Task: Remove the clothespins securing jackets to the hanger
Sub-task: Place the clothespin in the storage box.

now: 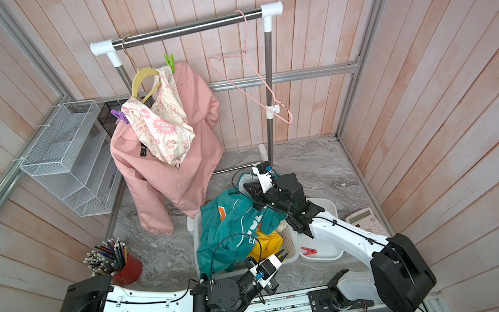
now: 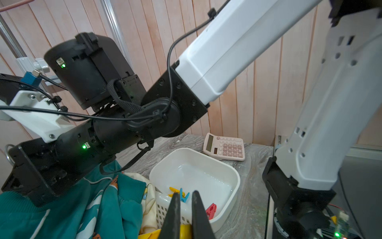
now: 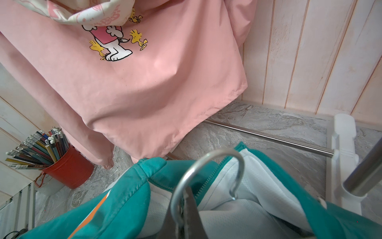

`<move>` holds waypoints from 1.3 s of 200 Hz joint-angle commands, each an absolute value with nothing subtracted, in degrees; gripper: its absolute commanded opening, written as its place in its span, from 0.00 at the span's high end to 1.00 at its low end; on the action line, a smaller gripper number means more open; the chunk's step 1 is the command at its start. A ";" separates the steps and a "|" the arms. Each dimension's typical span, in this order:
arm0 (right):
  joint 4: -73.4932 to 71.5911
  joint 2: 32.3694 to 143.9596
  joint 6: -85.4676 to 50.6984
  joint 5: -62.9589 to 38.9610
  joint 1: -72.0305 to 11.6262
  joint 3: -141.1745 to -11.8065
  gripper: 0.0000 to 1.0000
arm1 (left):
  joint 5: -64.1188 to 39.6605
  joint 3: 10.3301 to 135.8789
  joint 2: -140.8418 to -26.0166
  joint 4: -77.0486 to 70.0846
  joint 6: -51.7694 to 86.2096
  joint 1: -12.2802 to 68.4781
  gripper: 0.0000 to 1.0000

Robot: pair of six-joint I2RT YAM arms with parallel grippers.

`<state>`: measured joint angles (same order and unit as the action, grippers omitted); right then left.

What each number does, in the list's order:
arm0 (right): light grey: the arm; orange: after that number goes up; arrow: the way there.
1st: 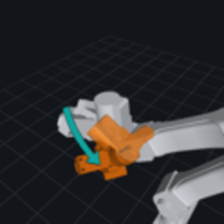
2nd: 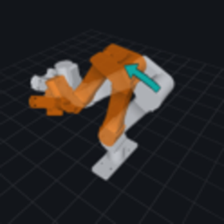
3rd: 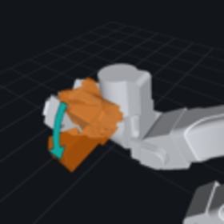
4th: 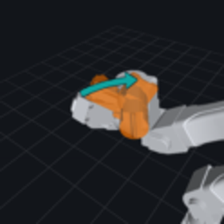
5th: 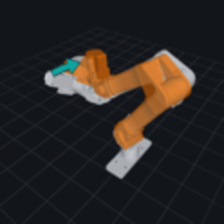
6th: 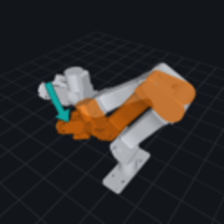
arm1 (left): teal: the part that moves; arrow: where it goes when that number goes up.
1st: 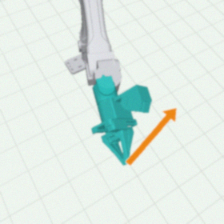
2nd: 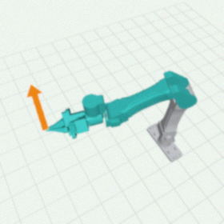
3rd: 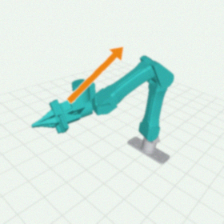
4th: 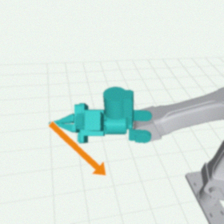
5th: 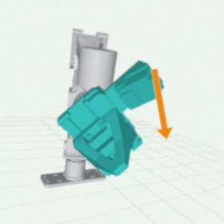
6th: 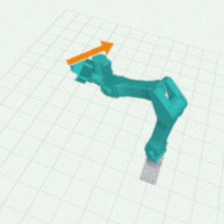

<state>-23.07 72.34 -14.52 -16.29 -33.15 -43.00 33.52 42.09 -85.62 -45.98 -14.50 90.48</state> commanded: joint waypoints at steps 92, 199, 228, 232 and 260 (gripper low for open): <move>-22.31 72.78 -17.86 -20.92 -32.66 -43.34 1.00 | 22.18 54.61 -110.74 -58.36 -11.26 82.38 1.00; -20.39 70.05 -16.52 -21.40 -32.64 -42.74 1.00 | 23.01 74.60 -127.74 -38.93 -7.43 80.10 0.93; -20.17 69.83 -16.36 -21.71 -32.64 -42.50 1.00 | 23.25 79.05 -130.23 -34.26 -6.60 79.74 0.86; -20.13 69.72 -16.35 -21.71 -32.66 -42.60 1.00 | 23.37 79.48 -130.46 -33.62 -6.31 79.72 0.85; -19.86 69.02 -16.21 -21.48 -32.66 -42.40 1.00 | 22.27 79.91 -130.07 -31.59 -4.53 79.72 0.72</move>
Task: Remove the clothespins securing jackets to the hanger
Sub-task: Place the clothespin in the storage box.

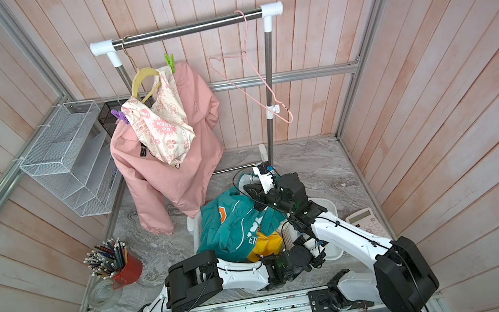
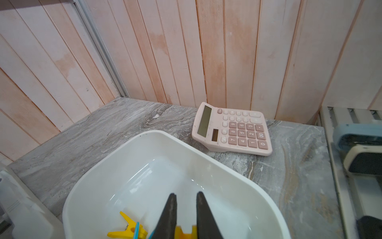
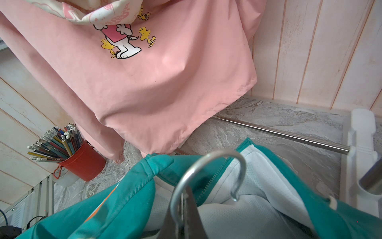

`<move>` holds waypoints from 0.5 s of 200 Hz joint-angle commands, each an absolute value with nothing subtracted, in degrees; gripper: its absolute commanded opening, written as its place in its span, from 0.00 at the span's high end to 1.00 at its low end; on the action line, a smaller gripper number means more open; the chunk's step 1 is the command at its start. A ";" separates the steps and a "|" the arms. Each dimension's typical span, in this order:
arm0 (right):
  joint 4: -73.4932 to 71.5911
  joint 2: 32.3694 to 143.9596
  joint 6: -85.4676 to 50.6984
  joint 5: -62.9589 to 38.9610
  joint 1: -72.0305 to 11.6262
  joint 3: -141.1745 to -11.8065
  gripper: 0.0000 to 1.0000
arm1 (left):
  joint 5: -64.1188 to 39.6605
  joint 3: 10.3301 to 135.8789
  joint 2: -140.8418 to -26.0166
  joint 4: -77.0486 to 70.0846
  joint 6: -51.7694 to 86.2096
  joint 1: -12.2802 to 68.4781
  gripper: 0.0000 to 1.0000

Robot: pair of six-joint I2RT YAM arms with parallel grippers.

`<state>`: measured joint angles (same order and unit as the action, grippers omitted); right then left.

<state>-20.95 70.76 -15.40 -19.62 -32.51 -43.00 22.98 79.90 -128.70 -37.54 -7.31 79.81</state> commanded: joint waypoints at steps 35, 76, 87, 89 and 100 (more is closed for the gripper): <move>-19.52 68.56 -16.13 -21.09 -32.61 -42.10 1.00 | 21.45 78.12 -126.77 -32.70 -5.02 79.81 0.46; -18.43 68.19 -15.44 -20.56 -32.66 -42.78 1.00 | 20.40 76.80 -122.02 -32.52 -6.59 80.51 0.31; -17.66 68.07 -14.97 -20.33 -32.63 -43.27 1.00 | 20.47 75.85 -120.42 -32.31 -7.26 80.98 0.29; -17.67 68.04 -14.90 -20.26 -32.64 -43.36 1.00 | 20.48 75.67 -120.06 -32.27 -7.37 81.11 0.28; -16.99 68.01 -14.61 -20.03 -32.57 -43.75 1.00 | 20.45 74.17 -118.00 -32.18 -7.73 81.60 0.25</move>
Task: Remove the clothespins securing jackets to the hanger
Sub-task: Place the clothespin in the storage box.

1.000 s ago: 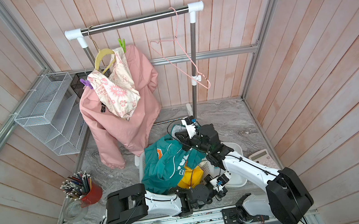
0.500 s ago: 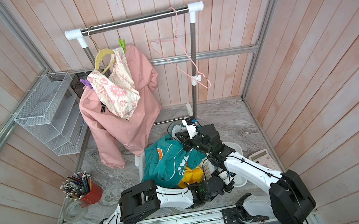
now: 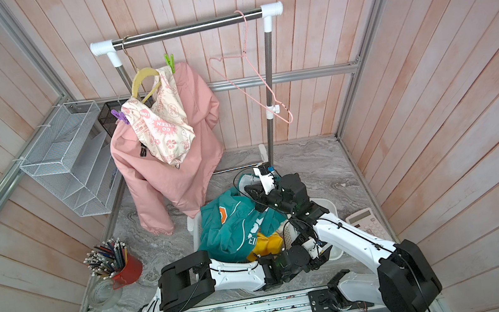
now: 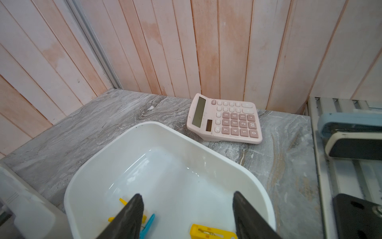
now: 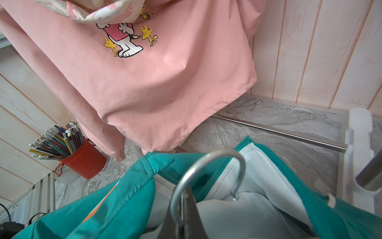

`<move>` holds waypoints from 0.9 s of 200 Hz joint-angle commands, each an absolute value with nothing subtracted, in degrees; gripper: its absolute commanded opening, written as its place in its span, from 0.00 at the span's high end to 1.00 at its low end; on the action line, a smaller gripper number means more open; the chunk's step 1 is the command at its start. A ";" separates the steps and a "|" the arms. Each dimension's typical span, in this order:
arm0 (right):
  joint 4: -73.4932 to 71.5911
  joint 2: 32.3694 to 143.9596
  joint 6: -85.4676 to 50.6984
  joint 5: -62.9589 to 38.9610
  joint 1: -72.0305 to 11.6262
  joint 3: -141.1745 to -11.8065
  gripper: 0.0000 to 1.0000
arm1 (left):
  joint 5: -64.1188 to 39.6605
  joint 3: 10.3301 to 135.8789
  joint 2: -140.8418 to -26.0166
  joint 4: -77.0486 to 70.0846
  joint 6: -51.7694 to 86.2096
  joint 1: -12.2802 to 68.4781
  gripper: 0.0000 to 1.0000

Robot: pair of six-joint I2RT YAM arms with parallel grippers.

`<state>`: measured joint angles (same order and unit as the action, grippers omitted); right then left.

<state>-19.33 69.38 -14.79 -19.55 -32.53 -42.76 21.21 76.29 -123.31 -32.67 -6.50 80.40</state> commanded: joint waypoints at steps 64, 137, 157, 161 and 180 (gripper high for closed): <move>-17.66 67.50 -14.45 -19.33 -32.60 -43.94 1.00 | 22.21 62.25 -104.00 -28.60 -5.89 86.90 0.12; -18.56 67.06 -14.55 -17.20 -32.43 -44.56 1.00 | 30.31 54.13 -84.69 -14.24 -0.67 89.12 0.12; -18.19 66.97 -14.24 -16.40 -32.43 -44.74 1.00 | 33.27 54.58 -79.99 -9.51 -0.05 89.21 0.12; -18.09 66.97 -14.16 -16.20 -32.44 -44.78 1.00 | 33.88 54.61 -79.03 -8.57 -0.07 89.21 0.12; -17.50 66.97 -13.72 -14.84 -32.41 -45.00 1.00 | 39.07 54.19 -74.33 -4.76 0.09 89.13 0.12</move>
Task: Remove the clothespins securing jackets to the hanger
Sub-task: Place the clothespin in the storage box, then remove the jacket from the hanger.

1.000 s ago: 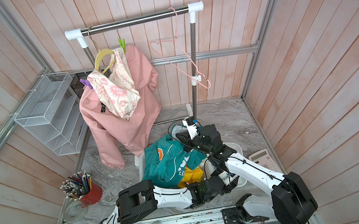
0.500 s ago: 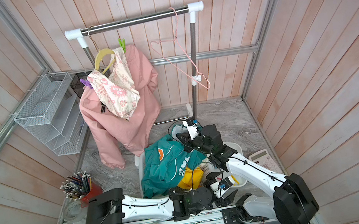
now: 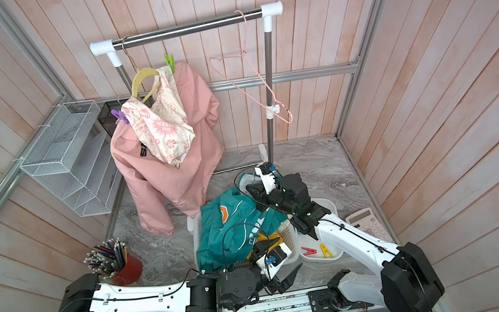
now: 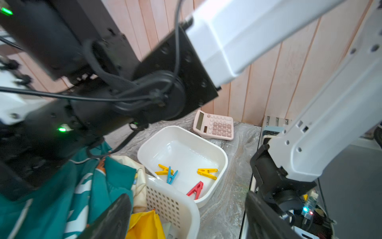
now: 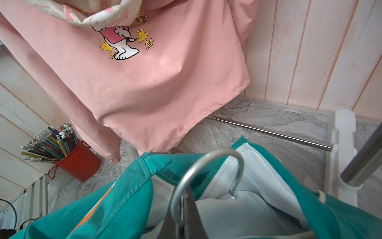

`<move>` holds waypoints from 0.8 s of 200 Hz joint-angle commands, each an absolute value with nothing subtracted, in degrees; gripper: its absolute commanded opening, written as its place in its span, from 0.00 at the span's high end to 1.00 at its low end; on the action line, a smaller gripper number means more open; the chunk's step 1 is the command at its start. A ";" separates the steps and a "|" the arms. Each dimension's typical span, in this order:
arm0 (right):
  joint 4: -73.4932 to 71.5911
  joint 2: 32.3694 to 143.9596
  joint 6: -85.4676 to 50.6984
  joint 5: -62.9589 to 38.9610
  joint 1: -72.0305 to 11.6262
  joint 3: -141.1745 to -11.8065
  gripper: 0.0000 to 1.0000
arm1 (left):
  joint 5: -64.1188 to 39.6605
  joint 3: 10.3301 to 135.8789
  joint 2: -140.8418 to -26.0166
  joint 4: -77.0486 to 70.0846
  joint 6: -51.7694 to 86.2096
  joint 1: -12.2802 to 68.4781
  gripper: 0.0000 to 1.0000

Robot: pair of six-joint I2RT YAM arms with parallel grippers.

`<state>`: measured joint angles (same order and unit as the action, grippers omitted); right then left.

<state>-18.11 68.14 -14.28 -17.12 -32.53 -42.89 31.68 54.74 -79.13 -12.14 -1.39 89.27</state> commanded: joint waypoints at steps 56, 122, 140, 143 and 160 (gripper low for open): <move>-16.82 67.23 -14.15 -11.17 -32.35 -45.75 1.00 | 44.63 51.69 -61.38 11.35 8.86 85.00 0.13; -15.13 68.63 -14.50 -11.22 -31.91 -47.86 1.00 | 30.31 47.18 -54.25 18.03 14.43 78.00 0.19; -15.01 69.06 -14.66 -11.50 -31.94 -48.46 1.00 | 28.57 47.37 -54.76 19.83 14.66 76.60 0.22; -14.99 69.09 -14.67 -11.52 -31.93 -48.51 1.00 | 28.31 47.48 -54.83 20.00 14.68 76.42 0.23; -14.68 69.09 -14.59 -11.60 -31.84 -48.78 1.00 | 26.13 47.03 -54.90 20.61 14.42 74.73 0.26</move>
<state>-14.83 68.82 -14.13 -12.03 -32.40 -46.50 31.24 47.83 -54.74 17.82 13.37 76.58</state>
